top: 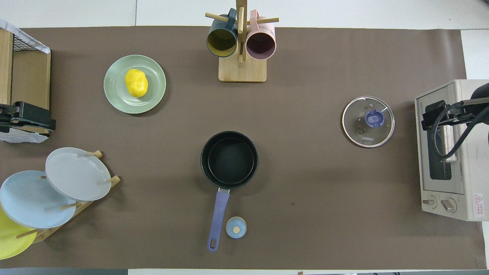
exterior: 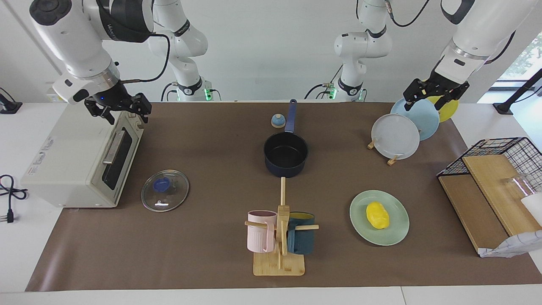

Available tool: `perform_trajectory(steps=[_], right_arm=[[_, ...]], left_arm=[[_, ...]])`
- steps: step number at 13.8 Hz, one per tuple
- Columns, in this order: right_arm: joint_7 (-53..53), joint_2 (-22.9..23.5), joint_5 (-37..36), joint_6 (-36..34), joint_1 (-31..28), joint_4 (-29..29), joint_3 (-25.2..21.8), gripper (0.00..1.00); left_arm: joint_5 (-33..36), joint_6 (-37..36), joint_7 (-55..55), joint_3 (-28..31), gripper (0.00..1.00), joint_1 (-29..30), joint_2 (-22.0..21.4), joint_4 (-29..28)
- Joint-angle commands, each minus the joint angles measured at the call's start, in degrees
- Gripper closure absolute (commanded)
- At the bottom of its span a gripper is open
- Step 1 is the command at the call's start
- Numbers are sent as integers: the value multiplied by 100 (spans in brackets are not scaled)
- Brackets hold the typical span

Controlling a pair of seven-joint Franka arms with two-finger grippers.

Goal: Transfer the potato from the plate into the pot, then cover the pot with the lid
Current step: 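Reach the left gripper toward the yellow potato on the green plate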

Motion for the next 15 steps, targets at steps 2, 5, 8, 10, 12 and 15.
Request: perform_trajectory(steps=[2, 5, 8, 10, 12, 15], right_arm=[[94, -69, 36, 41, -41, -79, 27, 0], [94, -69, 36, 41, -41, -79, 27, 0], [94, -69, 36, 41, -41, -79, 27, 0], [94, -69, 36, 41, -41, -79, 27, 0], [94, -69, 27, 41, -41, -79, 27, 0], [94, -69, 36, 41, -41, -79, 27, 0]], left_arm=[[46, -83, 87, 24, 0, -30, -33, 13], [55, -5, 78, 24, 0, -39, -33, -13], [46, 180, 17, 24, 0, -30, -33, -48], [37, 294, 8, 24, 0, -38, 71, -40], [-242, 434, -62, 33, 0, -56, 570, 74], [-367, 838, -211, 33, 0, -56, 1623, 618]])
